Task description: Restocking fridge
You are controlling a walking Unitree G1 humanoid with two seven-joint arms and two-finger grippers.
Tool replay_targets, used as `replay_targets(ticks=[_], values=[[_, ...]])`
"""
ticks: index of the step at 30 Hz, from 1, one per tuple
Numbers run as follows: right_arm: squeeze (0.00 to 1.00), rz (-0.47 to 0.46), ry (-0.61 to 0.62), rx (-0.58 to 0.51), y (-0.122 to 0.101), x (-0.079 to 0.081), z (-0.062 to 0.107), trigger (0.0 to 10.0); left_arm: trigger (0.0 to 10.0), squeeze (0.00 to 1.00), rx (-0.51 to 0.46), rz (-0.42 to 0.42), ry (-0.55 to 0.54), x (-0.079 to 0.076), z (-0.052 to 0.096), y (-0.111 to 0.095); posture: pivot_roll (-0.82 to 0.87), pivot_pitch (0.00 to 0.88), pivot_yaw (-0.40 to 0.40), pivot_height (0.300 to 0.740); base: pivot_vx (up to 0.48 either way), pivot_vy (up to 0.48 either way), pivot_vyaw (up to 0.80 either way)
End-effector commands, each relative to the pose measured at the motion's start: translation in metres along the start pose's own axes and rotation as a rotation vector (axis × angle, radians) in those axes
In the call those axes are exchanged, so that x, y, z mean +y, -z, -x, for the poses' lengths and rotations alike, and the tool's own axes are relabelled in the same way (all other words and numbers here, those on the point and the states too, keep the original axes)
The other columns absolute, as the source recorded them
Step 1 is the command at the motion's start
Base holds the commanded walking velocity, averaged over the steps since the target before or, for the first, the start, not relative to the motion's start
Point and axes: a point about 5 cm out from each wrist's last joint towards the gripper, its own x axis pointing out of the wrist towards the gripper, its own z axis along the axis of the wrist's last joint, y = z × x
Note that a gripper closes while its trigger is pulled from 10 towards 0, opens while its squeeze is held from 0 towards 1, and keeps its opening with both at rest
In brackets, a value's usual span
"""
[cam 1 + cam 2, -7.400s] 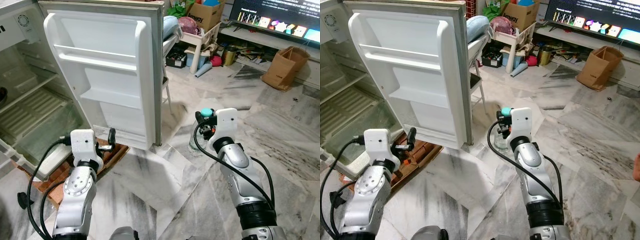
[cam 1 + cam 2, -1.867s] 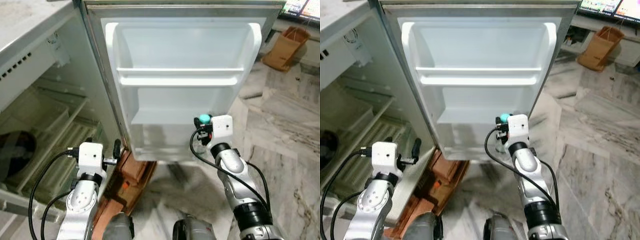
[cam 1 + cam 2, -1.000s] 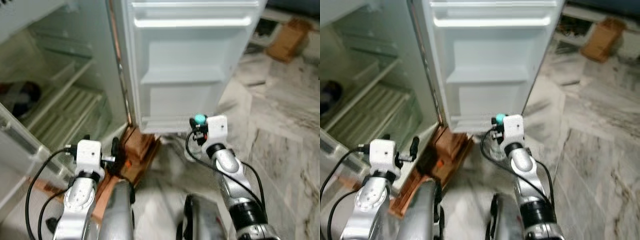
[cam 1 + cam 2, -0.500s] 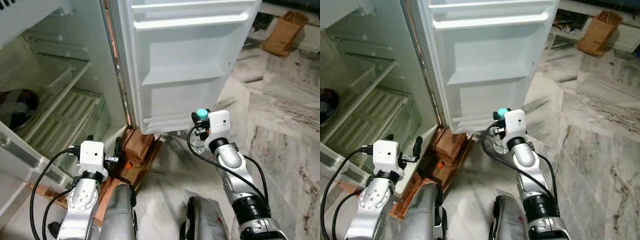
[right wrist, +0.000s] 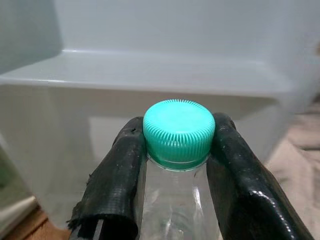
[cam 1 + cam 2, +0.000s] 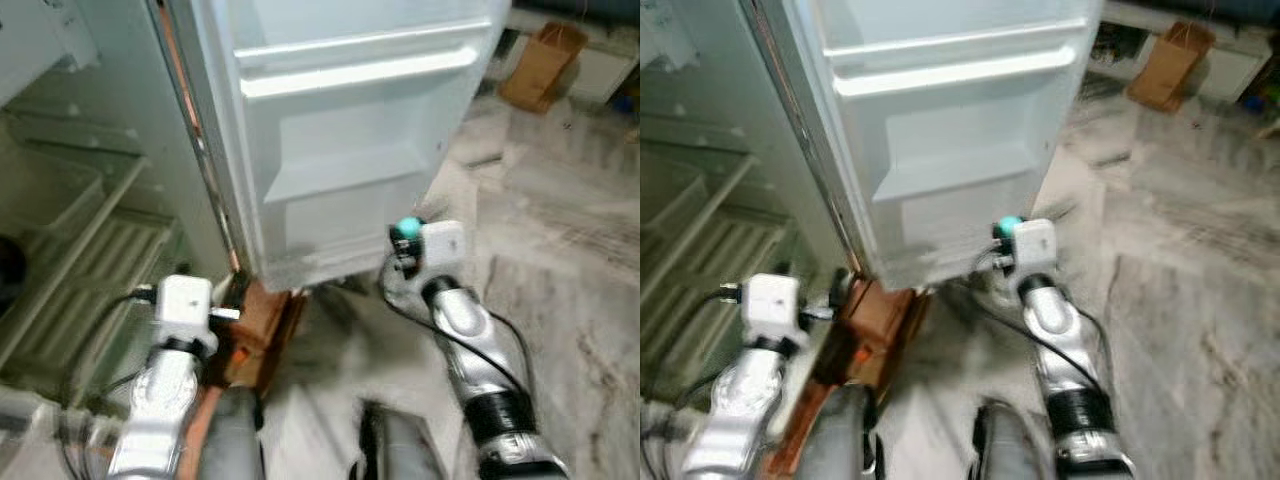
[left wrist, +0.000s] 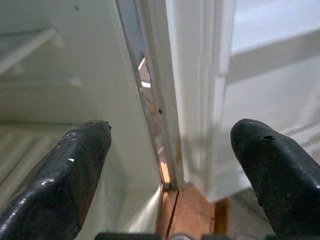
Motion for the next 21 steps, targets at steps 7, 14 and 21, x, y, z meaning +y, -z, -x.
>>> replay_targets(ticks=[7,14,21], values=[[0.0,0.018,0.006,-0.011,-0.0008,-0.0087,0.0025,10.0,10.0,0.0,0.016,0.001,0.021,-0.0066,0.0008,0.0032,0.1,0.129,-0.01,0.64,0.439,0.0,0.0],[0.0,0.033,-0.031,-0.015,-0.0011,-0.0067,0.0016,10.0,10.0,0.0,0.018,0.008,0.012,-0.0072,0.0001,0.0035,0.1,0.126,-0.014,0.64,0.055,0.0,0.0],[0.0,0.088,-0.117,-0.032,-0.0027,-0.0089,-0.0054,10.0,10.0,0.0,0.025,0.004,-0.001,-0.0059,0.0037,0.0038,0.12,0.136,-0.011,0.64,0.0,0.0,0.0]])
